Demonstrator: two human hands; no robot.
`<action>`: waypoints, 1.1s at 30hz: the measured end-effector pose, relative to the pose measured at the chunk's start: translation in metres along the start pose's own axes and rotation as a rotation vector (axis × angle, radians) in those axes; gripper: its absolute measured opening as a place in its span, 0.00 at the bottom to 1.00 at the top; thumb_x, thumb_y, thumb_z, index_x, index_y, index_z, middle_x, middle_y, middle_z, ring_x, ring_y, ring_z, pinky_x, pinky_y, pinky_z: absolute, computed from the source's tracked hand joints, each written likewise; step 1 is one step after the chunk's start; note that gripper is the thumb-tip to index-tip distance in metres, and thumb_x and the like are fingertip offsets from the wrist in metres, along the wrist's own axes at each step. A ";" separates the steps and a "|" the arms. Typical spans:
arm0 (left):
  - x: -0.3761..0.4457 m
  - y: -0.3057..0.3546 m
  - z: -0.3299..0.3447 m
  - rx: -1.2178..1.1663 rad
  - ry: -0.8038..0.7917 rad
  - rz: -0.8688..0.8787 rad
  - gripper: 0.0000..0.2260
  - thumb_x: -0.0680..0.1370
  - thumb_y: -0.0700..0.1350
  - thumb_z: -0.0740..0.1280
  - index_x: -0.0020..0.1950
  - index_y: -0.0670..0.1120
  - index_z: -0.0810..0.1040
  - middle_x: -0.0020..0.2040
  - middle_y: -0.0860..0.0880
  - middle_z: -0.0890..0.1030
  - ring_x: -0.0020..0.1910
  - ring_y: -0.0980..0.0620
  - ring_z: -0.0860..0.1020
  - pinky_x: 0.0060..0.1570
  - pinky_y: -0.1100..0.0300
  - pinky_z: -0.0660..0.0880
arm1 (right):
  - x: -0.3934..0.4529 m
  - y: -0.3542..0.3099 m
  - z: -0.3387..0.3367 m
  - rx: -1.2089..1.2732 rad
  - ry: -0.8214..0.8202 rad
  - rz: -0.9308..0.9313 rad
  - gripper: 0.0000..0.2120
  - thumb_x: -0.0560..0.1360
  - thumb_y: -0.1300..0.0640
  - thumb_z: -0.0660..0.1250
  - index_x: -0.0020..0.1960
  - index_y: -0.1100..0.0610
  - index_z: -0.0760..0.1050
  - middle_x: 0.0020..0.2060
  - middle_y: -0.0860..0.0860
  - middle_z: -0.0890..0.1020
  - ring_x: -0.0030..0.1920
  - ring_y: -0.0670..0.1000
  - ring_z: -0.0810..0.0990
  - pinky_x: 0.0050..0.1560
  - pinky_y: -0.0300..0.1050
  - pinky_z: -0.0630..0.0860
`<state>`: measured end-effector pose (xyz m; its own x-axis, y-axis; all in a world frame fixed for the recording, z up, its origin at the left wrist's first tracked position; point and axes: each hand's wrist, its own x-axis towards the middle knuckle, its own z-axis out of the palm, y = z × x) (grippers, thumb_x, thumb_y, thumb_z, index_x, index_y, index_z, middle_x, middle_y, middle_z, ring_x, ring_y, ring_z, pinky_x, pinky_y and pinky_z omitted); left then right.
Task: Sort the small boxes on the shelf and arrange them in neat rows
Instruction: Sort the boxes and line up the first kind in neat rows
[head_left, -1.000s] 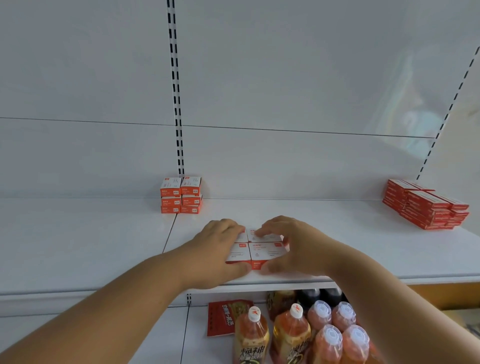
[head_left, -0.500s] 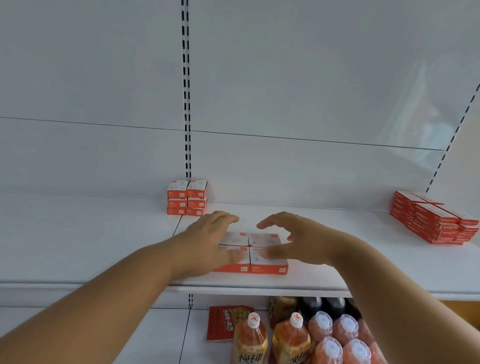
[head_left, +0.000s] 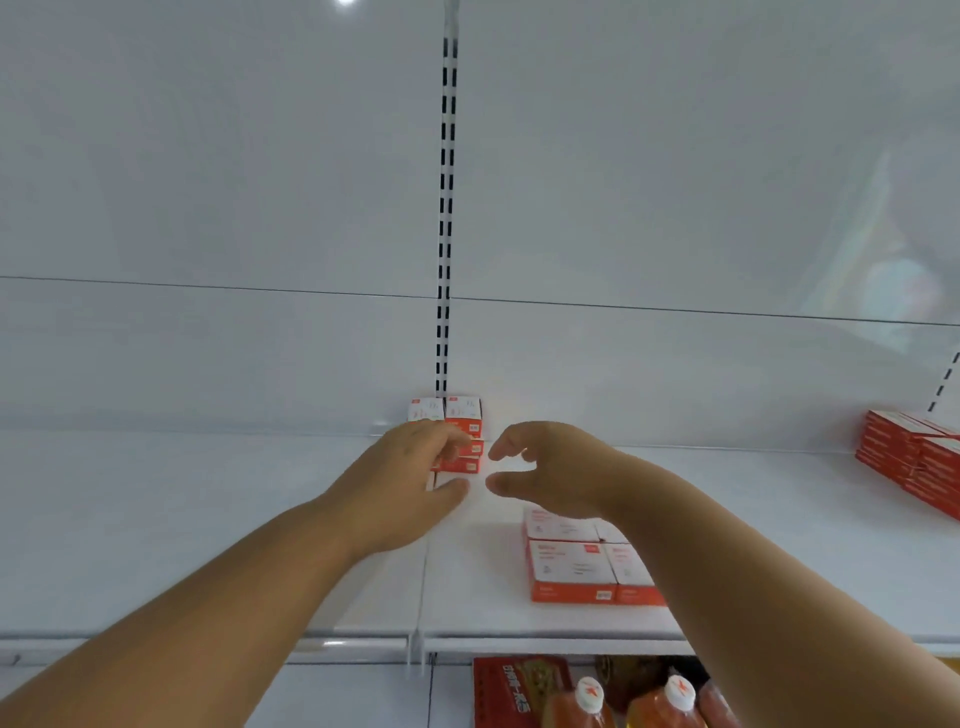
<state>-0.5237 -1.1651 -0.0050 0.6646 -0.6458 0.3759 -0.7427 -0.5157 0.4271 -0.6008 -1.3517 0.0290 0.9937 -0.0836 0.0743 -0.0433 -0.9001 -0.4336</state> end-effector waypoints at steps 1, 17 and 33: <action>0.004 -0.007 0.000 -0.021 0.046 0.028 0.12 0.77 0.48 0.68 0.60 0.53 0.75 0.53 0.58 0.77 0.53 0.58 0.76 0.57 0.58 0.75 | 0.008 -0.006 0.004 0.005 -0.003 0.021 0.19 0.74 0.45 0.69 0.64 0.46 0.74 0.61 0.45 0.76 0.60 0.48 0.75 0.60 0.43 0.71; 0.027 -0.062 0.020 -0.216 0.279 -0.270 0.09 0.81 0.50 0.62 0.59 0.52 0.77 0.54 0.50 0.82 0.50 0.49 0.79 0.49 0.55 0.76 | 0.078 -0.026 0.037 0.472 0.232 0.380 0.04 0.76 0.58 0.64 0.48 0.51 0.76 0.40 0.54 0.80 0.36 0.53 0.76 0.36 0.46 0.71; 0.031 -0.063 0.010 -0.563 0.331 -0.490 0.08 0.77 0.48 0.71 0.49 0.50 0.73 0.42 0.60 0.78 0.41 0.63 0.77 0.36 0.64 0.72 | 0.096 -0.046 0.034 0.478 0.305 0.561 0.13 0.73 0.54 0.73 0.41 0.58 0.71 0.36 0.54 0.78 0.28 0.49 0.71 0.29 0.40 0.67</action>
<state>-0.4570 -1.1585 -0.0278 0.9584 -0.1754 0.2251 -0.2677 -0.2794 0.9221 -0.5003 -1.3033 0.0252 0.7616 -0.6456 -0.0564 -0.4109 -0.4138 -0.8123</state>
